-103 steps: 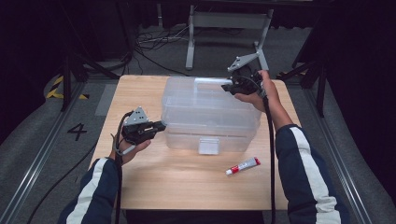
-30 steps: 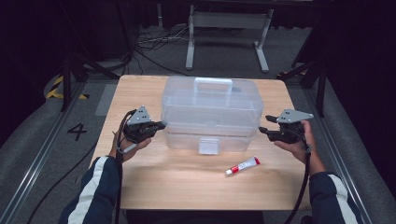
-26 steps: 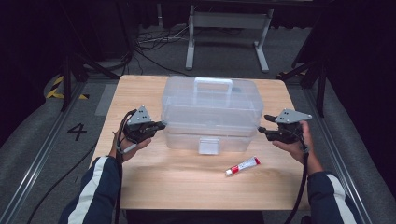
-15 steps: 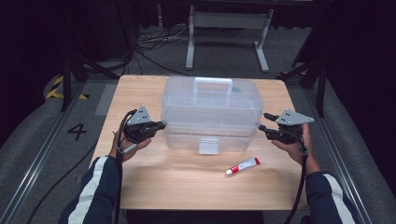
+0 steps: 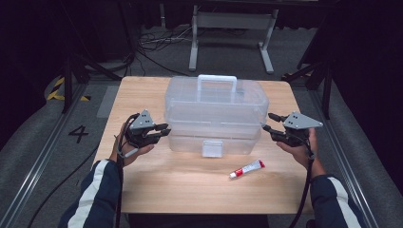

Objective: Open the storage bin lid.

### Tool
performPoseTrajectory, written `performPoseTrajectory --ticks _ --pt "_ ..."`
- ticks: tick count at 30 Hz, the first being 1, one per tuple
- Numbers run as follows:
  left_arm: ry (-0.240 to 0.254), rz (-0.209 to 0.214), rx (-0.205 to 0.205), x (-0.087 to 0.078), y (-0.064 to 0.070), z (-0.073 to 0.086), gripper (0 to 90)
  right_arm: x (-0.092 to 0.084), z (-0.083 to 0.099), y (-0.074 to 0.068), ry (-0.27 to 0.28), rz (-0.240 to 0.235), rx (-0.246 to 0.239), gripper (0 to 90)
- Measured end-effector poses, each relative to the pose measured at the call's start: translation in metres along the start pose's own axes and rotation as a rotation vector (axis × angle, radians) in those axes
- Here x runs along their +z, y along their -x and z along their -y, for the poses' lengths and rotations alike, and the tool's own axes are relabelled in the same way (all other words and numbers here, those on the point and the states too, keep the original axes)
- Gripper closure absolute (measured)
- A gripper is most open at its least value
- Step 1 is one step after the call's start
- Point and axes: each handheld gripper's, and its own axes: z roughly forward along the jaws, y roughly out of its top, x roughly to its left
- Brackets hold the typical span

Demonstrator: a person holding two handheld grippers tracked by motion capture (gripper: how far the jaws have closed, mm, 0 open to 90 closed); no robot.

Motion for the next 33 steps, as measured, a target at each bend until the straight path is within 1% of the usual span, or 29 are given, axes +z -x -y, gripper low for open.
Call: performPoseTrajectory --ticks 3,4,6,7,10,11,13,14,16,17,18,20,21,23,24,27,28,29,33 --pt "-0.001 0.023 0.017 0.002 0.002 -0.002 71.7 -0.001 -0.002 -0.001 0.014 0.005 -0.010 56.5" --pt "-0.002 0.019 0.020 0.002 0.003 -0.002 69.0 -0.001 -0.003 -0.002 0.021 0.011 -0.017 57.4" --pt "-0.004 0.025 0.018 0.002 0.003 -0.002 68.3 -0.001 -0.004 -0.002 0.032 0.010 -0.018 58.6" --pt "-0.007 0.028 0.020 0.002 0.003 -0.002 67.8 -0.001 -0.004 -0.002 0.035 0.015 -0.024 58.7" --pt "-0.013 0.035 0.024 0.003 0.003 -0.002 63.7 -0.002 -0.007 -0.003 0.050 0.035 -0.023 59.7" --pt "-0.012 0.035 0.024 0.003 0.003 -0.002 63.4 -0.002 -0.008 -0.002 0.055 0.044 -0.023 60.0" --pt "-0.012 0.039 0.021 0.003 0.003 -0.001 63.4 -0.002 -0.008 -0.002 0.058 0.045 -0.021 60.1" --pt "-0.012 0.037 0.021 0.004 0.003 -0.001 62.9 -0.003 -0.010 -0.002 0.064 0.058 -0.021 60.3" --pt "-0.017 0.041 0.014 0.004 0.003 0.000 62.4 -0.004 -0.012 -0.001 0.089 0.067 -0.011 61.1" --pt "-0.015 0.038 0.018 0.004 0.002 0.000 62.4 -0.004 -0.012 -0.001 0.089 0.067 -0.011 61.1" --pt "-0.012 0.043 0.015 0.005 0.002 0.000 62.3 -0.003 -0.014 -0.002 0.094 0.079 -0.012 62.3" --pt "-0.012 0.042 0.016 0.005 0.002 0.001 61.9 -0.003 -0.014 -0.002 0.097 0.081 -0.013 62.4" --pt "-0.008 0.047 0.007 0.005 0.002 0.001 61.1 -0.003 -0.016 -0.002 0.101 0.092 -0.014 63.0" --pt "-0.008 0.049 0.006 0.005 0.002 0.001 60.9 -0.003 -0.017 -0.002 0.106 0.094 -0.015 63.4" --pt "-0.006 0.050 0.005 0.005 0.002 0.001 60.7 -0.003 -0.018 -0.002 0.112 0.103 -0.016 64.2" --pt "-0.003 0.051 0.008 0.005 0.002 0.002 59.7 -0.002 -0.020 -0.003 0.121 0.112 -0.021 66.1" --pt "-0.003 0.051 0.007 0.005 0.002 0.002 59.6 -0.002 -0.021 -0.002 0.130 0.108 -0.016 66.6" --pt "-0.002 0.052 0.006 0.006 0.002 0.002 59.5 -0.002 -0.023 -0.003 0.132 0.118 -0.019 68.0" --pt "0.000 0.051 0.006 0.006 0.002 0.002 59.3 -0.001 -0.026 -0.005 0.142 0.143 -0.022 69.0"
